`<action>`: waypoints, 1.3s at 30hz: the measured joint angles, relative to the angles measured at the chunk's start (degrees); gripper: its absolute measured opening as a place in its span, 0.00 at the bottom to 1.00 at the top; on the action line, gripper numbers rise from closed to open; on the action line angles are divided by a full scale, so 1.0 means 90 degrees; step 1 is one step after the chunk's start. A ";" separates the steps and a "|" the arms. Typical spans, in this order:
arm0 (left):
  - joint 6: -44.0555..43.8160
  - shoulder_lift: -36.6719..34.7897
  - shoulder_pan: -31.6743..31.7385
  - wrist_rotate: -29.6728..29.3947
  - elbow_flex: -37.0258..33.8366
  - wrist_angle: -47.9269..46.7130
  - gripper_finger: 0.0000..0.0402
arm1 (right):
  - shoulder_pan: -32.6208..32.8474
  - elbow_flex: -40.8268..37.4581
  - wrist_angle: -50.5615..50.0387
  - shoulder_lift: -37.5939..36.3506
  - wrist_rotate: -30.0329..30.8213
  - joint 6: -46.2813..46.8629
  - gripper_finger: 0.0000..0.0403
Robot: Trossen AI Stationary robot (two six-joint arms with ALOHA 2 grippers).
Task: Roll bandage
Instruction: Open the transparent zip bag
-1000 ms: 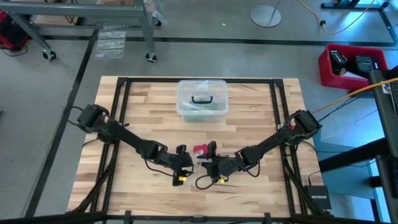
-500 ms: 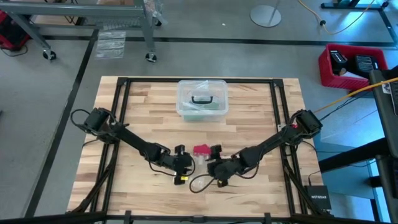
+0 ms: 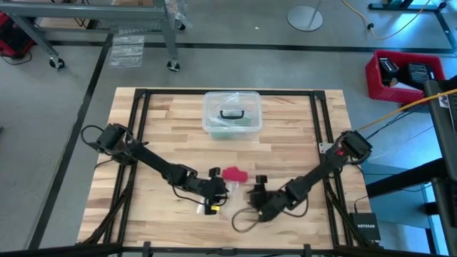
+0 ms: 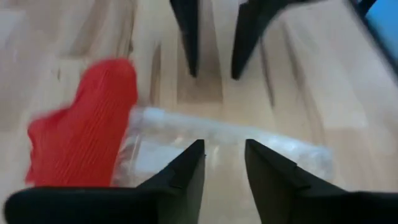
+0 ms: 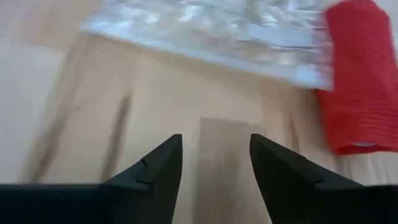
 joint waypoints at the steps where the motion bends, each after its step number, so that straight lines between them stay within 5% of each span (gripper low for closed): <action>1: -0.0036 0.0057 0.0000 0.0003 -0.0001 -0.0075 0.29 | -0.0057 -0.0110 0.0243 0.0020 0.0018 0.0158 0.47; 9: -0.0424 0.0588 -0.0085 0.0393 -0.0003 0.0116 0.45 | -0.0478 -0.0440 0.2060 0.0488 -0.0593 0.0626 0.45; 20: -0.0127 0.1395 -0.0140 0.0350 0.0026 0.1405 0.46 | -0.0506 -0.0335 0.2295 0.0791 -0.0411 0.0615 0.45; 24: -0.0026 0.1408 -0.0129 0.0318 0.0025 0.1330 0.35 | -0.0504 -0.0335 0.2293 0.0796 -0.0403 0.0617 0.45; 30: -0.0182 0.1419 -0.0124 0.0321 0.0014 0.1392 0.04 | -0.0499 -0.0335 0.2279 0.0801 -0.0415 0.0617 0.45; 39: -0.0415 0.0722 -0.0361 0.0062 -0.0030 0.0131 0.00 | -0.0508 -0.0340 0.1374 0.0298 -0.1175 0.0666 0.45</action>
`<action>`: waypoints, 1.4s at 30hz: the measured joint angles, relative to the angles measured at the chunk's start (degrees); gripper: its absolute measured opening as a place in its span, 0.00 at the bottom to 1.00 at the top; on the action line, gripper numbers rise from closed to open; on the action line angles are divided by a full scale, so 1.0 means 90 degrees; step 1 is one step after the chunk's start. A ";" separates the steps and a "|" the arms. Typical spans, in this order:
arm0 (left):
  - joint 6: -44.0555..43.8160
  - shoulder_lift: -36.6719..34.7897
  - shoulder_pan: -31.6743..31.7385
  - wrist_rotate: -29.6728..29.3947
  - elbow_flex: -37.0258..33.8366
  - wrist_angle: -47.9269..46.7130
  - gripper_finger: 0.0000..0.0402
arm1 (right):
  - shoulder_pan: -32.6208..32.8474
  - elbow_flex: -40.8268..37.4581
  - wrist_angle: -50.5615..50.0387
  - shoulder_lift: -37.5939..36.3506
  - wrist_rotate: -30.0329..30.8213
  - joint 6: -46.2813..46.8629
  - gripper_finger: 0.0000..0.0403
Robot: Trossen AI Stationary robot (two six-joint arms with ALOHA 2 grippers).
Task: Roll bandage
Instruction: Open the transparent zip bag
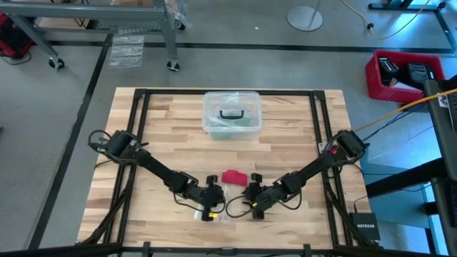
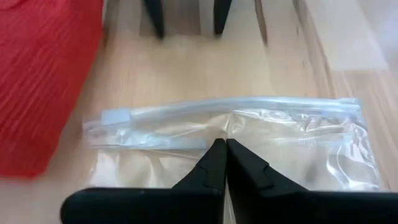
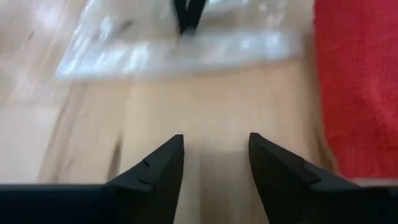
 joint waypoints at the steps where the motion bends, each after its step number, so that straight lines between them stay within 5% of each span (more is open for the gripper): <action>1: 0.0015 -0.0091 -0.0040 -0.0111 -0.0005 -0.0114 0.00 | 0.0004 -0.0001 -0.0066 -0.0057 -0.0085 0.0001 0.45; 16: 0.0470 -0.0665 -0.0095 -0.1006 0.0014 0.0244 0.00 | 0.0048 -0.0007 0.1351 0.0060 0.0390 -0.0805 0.45; 29: 0.1855 -0.1321 -0.0050 -0.1533 0.0016 0.1420 0.00 | 0.0390 -0.0570 0.1495 -0.1409 0.1600 -0.1677 0.45; 36: 0.2154 -0.1348 0.0185 -0.1343 -0.1058 0.4309 0.00 | 0.0287 -0.1483 0.3446 -0.1841 0.1671 -0.2059 0.45; 42: 0.1564 -0.1345 0.0715 -0.0233 -0.2362 0.7920 0.00 | 0.0031 -0.1596 0.4670 -0.1838 0.1666 -0.2148 0.45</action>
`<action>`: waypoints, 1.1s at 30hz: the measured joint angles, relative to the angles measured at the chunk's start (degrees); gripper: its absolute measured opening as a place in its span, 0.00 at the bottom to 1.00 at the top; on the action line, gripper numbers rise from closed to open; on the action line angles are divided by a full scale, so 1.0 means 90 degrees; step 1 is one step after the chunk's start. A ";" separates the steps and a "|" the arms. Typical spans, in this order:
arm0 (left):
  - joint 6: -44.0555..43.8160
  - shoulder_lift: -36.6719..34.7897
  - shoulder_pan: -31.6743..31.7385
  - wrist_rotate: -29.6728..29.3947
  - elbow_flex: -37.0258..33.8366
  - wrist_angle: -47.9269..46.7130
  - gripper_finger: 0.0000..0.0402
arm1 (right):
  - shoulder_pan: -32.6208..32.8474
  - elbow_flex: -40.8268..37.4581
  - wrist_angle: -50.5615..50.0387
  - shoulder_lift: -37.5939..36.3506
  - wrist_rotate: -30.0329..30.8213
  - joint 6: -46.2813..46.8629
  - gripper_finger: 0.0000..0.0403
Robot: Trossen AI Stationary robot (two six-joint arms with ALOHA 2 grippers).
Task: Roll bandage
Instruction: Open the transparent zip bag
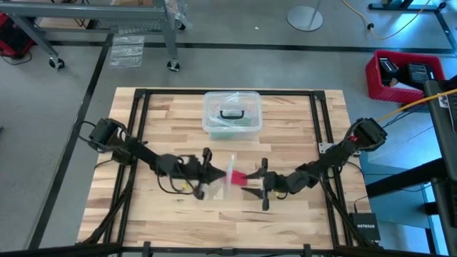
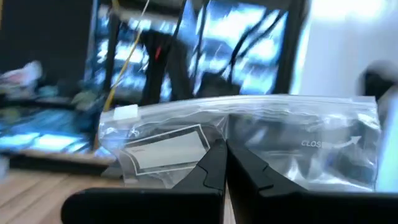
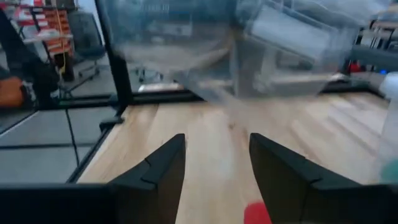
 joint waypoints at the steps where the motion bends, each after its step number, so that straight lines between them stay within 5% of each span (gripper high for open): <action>1: -0.0097 -0.0002 0.0080 0.0211 -0.0124 0.0398 0.00 | -0.0042 0.0050 0.0110 0.0005 -0.0006 -0.0085 0.45; 11: -0.0590 0.0003 0.0292 0.0754 -0.0180 0.0736 0.00 | -0.0511 0.0873 -0.0013 0.0118 -0.0799 -0.1608 0.45; 23: -0.0749 0.0005 0.0289 0.0755 -0.0171 0.0727 0.00 | -0.0582 0.1507 -0.0504 0.0197 -0.0282 -0.3657 0.45; 33: -0.0811 0.0005 0.0289 0.0738 -0.0171 0.0600 0.00 | -0.0822 0.1775 -0.1105 0.0197 -0.0503 -0.4055 0.45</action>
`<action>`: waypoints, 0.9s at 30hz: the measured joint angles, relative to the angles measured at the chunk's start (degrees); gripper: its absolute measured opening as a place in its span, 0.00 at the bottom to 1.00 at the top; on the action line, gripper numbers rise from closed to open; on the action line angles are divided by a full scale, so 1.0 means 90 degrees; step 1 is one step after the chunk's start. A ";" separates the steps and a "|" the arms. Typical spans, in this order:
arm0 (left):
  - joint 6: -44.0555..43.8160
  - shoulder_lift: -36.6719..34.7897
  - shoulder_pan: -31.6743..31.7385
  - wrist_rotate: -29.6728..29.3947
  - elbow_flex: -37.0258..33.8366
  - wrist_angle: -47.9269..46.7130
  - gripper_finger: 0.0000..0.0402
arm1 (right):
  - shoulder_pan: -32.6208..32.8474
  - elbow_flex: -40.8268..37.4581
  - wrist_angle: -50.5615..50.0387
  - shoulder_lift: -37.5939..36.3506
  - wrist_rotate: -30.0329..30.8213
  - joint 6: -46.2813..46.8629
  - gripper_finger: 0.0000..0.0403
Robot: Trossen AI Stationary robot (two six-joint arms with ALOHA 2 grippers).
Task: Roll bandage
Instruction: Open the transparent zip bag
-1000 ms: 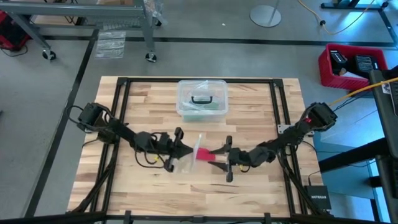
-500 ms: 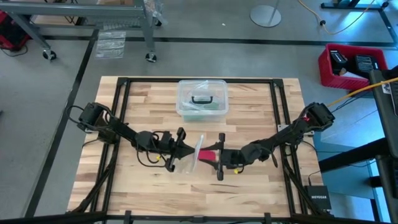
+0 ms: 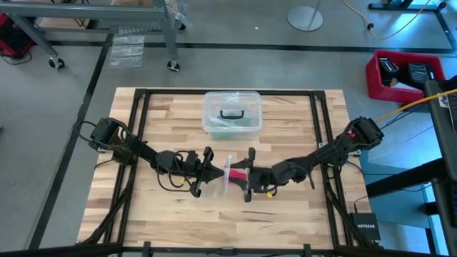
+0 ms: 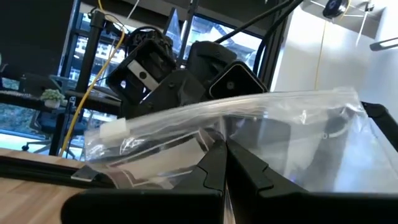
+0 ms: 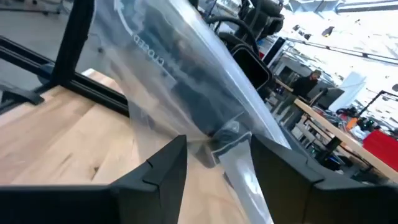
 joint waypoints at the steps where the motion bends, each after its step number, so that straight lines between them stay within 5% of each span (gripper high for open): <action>1: 0.0001 0.0000 0.0000 -0.0003 0.0000 0.0001 0.00 | 0.0000 0.0030 -0.0047 0.0000 0.0000 -0.0004 0.45; 14: 0.0036 0.0000 -0.0004 -0.0001 -0.0002 -0.0010 0.00 | 0.0015 0.0093 -0.0366 0.0000 0.0181 -0.0010 0.03; 27: 0.0029 0.0005 -0.0066 -0.0253 -0.0053 -0.0355 0.00 | 0.0410 0.0091 -0.1183 -0.0053 0.1021 0.0309 0.01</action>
